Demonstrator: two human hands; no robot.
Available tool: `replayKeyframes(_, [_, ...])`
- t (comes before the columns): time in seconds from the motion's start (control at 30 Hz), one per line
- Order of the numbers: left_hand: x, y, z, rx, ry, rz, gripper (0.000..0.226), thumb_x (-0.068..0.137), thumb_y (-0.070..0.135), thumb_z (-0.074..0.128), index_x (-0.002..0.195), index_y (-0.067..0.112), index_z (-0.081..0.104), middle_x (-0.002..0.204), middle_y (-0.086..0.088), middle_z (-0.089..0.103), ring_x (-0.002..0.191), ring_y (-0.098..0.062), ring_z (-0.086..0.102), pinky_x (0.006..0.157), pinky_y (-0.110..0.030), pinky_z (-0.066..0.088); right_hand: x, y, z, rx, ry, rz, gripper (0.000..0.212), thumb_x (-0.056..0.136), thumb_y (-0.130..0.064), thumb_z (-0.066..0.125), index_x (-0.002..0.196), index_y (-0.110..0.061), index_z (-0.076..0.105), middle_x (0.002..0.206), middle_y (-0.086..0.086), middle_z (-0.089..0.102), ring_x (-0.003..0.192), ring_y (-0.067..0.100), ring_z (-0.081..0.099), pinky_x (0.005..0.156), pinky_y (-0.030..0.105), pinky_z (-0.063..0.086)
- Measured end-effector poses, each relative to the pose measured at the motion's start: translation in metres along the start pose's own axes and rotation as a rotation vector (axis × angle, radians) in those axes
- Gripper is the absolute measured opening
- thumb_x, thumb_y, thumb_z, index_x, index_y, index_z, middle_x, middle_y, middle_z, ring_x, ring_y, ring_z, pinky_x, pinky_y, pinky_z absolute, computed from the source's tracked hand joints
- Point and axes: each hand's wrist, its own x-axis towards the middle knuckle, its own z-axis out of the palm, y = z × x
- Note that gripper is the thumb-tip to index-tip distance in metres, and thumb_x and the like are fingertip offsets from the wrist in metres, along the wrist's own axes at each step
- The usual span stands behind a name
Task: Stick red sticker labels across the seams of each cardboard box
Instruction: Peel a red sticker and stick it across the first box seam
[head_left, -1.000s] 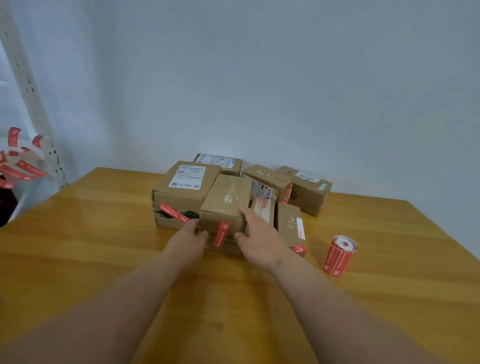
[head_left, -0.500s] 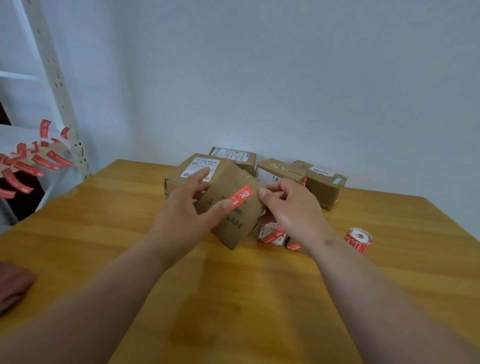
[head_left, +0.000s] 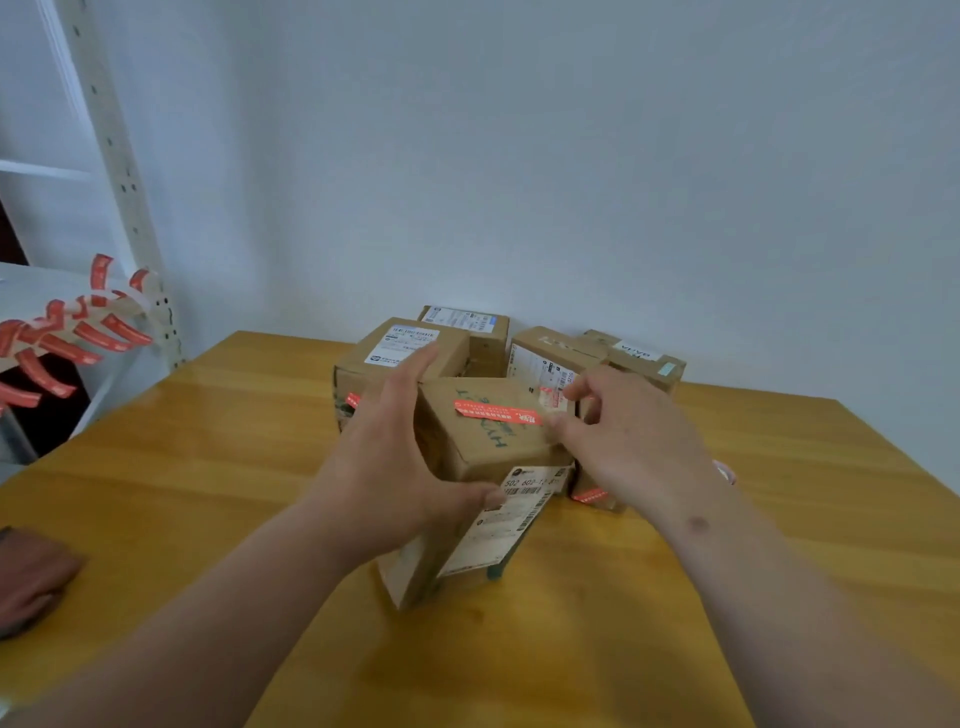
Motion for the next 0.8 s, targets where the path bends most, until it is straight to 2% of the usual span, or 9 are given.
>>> replayKeyframes(0.07, [0.000, 0.000, 0.009, 0.024, 0.045, 0.037, 0.130, 0.043, 0.060, 0.087, 0.145, 0.046, 0.008, 0.131, 0.023, 0.030, 0.125, -0.004, 0.034, 0.106, -0.031, 0.036, -0.001, -0.009, 0.001, -0.053, 0.041, -0.167, 0.026, 0.091, -0.044, 0.058, 0.113, -0.031, 0.062, 0.105, -0.010, 0.057, 0.100, 0.013, 0.055, 0.091, 0.036, 0.046])
replayKeyframes(0.13, [0.001, 0.001, 0.019, 0.071, 0.094, 0.134, 0.127, 0.044, 0.060, 0.085, 0.144, 0.046, 0.008, 0.114, 0.036, 0.017, 0.120, 0.001, 0.029, 0.102, -0.028, 0.033, -0.001, -0.019, 0.005, -0.056, 0.023, -0.325, 0.025, 0.093, -0.042, 0.055, 0.112, -0.028, 0.065, 0.105, -0.009, 0.057, 0.102, 0.011, 0.053, 0.092, 0.031, 0.043])
replayKeyframes(0.23, [0.004, -0.002, 0.030, 0.143, 0.181, 0.249, 0.127, 0.047, 0.061, 0.083, 0.149, 0.032, 0.011, 0.122, 0.026, 0.024, 0.119, -0.002, 0.029, 0.098, -0.032, 0.034, 0.003, -0.024, 0.012, -0.126, 0.054, -0.487, 0.025, 0.094, -0.037, 0.050, 0.103, -0.023, 0.069, 0.098, -0.007, 0.060, 0.095, 0.015, 0.057, 0.086, 0.036, 0.049])
replayKeyframes(0.3, [0.006, -0.004, 0.035, 0.186, 0.211, 0.287, 0.128, 0.049, 0.062, 0.081, 0.150, 0.023, 0.013, 0.134, 0.010, 0.032, 0.125, -0.013, 0.035, 0.100, -0.036, 0.036, 0.006, -0.025, 0.011, -0.190, 0.047, -0.507, 0.028, 0.096, -0.036, 0.045, 0.102, -0.023, 0.069, 0.098, -0.007, 0.060, 0.094, 0.015, 0.059, 0.083, 0.037, 0.050])
replayKeyframes(0.4, [0.009, -0.006, 0.038, 0.217, 0.232, 0.326, 0.126, 0.051, 0.062, 0.081, 0.150, 0.017, 0.018, 0.138, 0.000, 0.035, 0.126, -0.023, 0.040, 0.102, -0.036, 0.036, 0.009, -0.026, 0.008, -0.292, 0.022, -0.534, 0.029, 0.098, -0.034, 0.040, 0.101, -0.024, 0.067, 0.097, -0.007, 0.057, 0.092, 0.017, 0.059, 0.077, 0.037, 0.052])
replayKeyframes(0.57, [0.012, -0.002, 0.040, 0.201, 0.227, 0.370, 0.112, 0.061, 0.068, 0.066, 0.148, 0.014, 0.022, 0.135, -0.001, 0.037, 0.123, -0.020, 0.041, 0.105, -0.025, 0.027, 0.011, -0.029, 0.011, -0.357, 0.063, -0.572, 0.014, 0.092, -0.021, 0.048, 0.084, -0.019, 0.060, 0.084, -0.002, 0.053, 0.076, 0.024, 0.060, 0.056, 0.034, 0.041])
replayKeyframes(0.63, [0.012, -0.001, 0.041, 0.207, 0.238, 0.374, 0.111, 0.063, 0.068, 0.065, 0.147, 0.011, 0.023, 0.135, -0.004, 0.039, 0.123, -0.021, 0.041, 0.106, -0.024, 0.027, 0.011, -0.030, 0.012, -0.343, 0.083, -0.565, 0.014, 0.092, -0.020, 0.049, 0.078, -0.022, 0.049, 0.082, -0.002, 0.051, 0.072, 0.023, 0.058, 0.054, 0.032, 0.036])
replayKeyframes(0.7, [0.012, -0.002, 0.041, 0.219, 0.242, 0.367, 0.113, 0.061, 0.066, 0.071, 0.147, 0.010, 0.023, 0.136, -0.005, 0.040, 0.125, -0.021, 0.042, 0.107, -0.026, 0.029, 0.011, -0.029, 0.014, -0.302, 0.096, -0.553, 0.015, 0.095, -0.023, 0.046, 0.080, -0.023, 0.043, 0.084, -0.004, 0.049, 0.073, 0.021, 0.055, 0.058, 0.029, 0.035])
replayKeyframes(0.8, [0.010, -0.005, 0.041, 0.218, 0.257, 0.332, 0.121, 0.054, 0.062, 0.080, 0.148, 0.011, 0.022, 0.137, -0.002, 0.037, 0.125, -0.022, 0.043, 0.105, -0.038, 0.039, 0.014, -0.025, 0.013, -0.170, 0.108, -0.451, 0.015, 0.095, -0.024, 0.045, 0.082, -0.018, 0.049, 0.085, -0.006, 0.050, 0.073, 0.015, 0.048, 0.055, 0.020, 0.032])
